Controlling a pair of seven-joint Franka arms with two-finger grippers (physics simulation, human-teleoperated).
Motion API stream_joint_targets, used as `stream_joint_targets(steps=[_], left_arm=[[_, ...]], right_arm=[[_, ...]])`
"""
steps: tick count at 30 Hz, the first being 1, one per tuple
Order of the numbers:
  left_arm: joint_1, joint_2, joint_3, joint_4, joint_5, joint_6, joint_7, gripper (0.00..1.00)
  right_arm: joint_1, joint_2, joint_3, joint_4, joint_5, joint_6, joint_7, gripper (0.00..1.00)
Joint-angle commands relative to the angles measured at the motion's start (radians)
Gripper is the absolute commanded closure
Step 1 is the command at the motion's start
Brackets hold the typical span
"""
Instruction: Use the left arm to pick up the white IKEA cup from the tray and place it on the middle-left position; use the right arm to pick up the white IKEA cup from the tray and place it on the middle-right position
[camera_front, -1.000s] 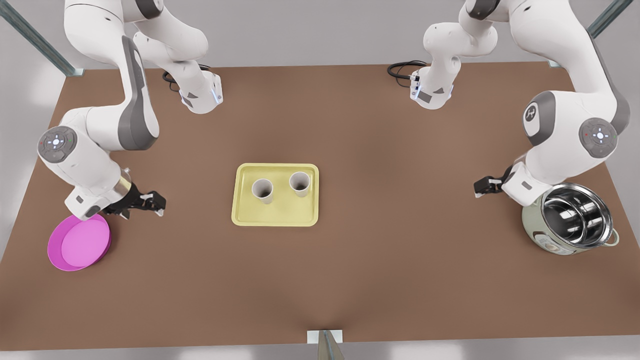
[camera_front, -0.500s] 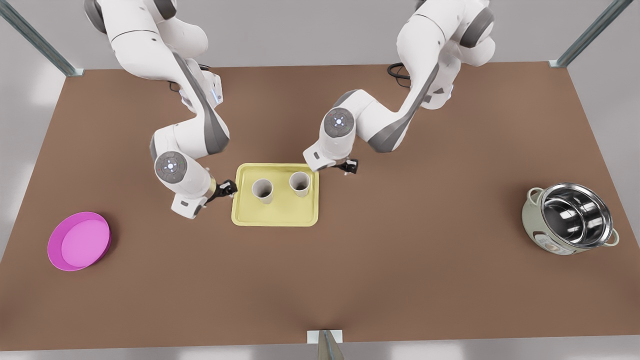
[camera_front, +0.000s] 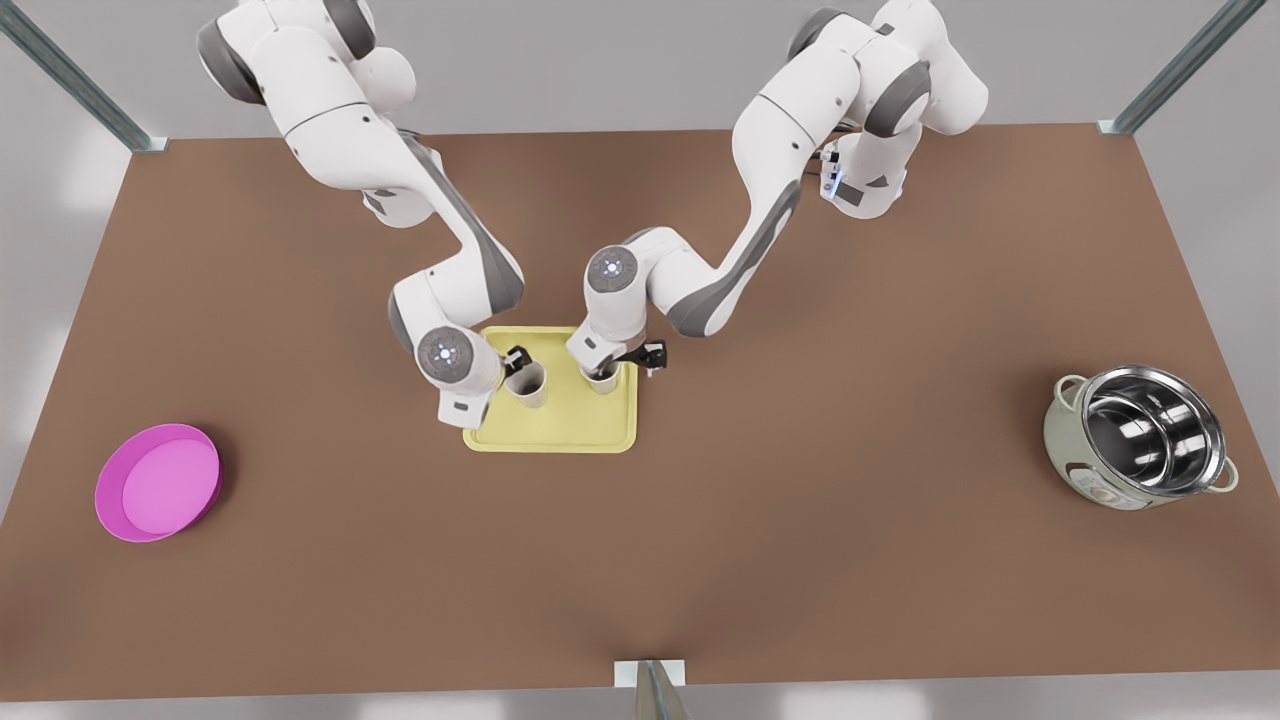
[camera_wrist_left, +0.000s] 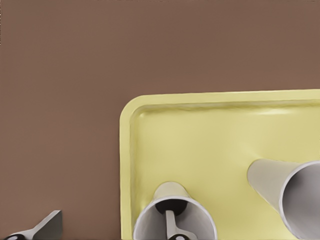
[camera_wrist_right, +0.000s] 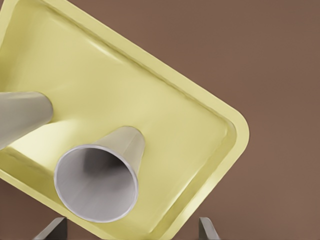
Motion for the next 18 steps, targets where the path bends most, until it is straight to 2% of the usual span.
stream_joint_targets(steps=[1, 5, 13, 14, 17, 18], left_arm=[[0.001, 0.013, 0.0, -0.003, 0.01, 0.084, -0.327, 0.0], [-0.002, 0.038, 0.0, -0.003, 0.009, 0.147, -0.356, 0.0], [-0.026, 0.047, 0.002, -0.066, 0.036, 0.166, -0.354, 0.02], [-0.026, 0.049, 0.002, -0.066, 0.036, 0.166, -0.356, 0.06], [-0.023, 0.033, 0.003, -0.064, 0.032, 0.149, -0.356, 0.34], [-0.022, 0.033, 0.005, -0.063, 0.027, 0.146, -0.356, 0.6]], right_arm=[[0.001, 0.009, 0.0, -0.005, -0.001, 0.042, -0.044, 0.02], [0.002, 0.009, 0.0, -0.074, -0.001, 0.156, -0.041, 0.02], [0.004, 0.038, 0.0, -0.093, 0.001, 0.228, -0.032, 0.03], [0.004, 0.046, 0.0, -0.093, 0.001, 0.24, -0.032, 0.03], [0.018, 0.047, 0.0, -0.094, 0.001, 0.24, -0.03, 0.04], [0.018, 0.047, 0.0, -0.094, 0.001, 0.24, -0.03, 0.04]])
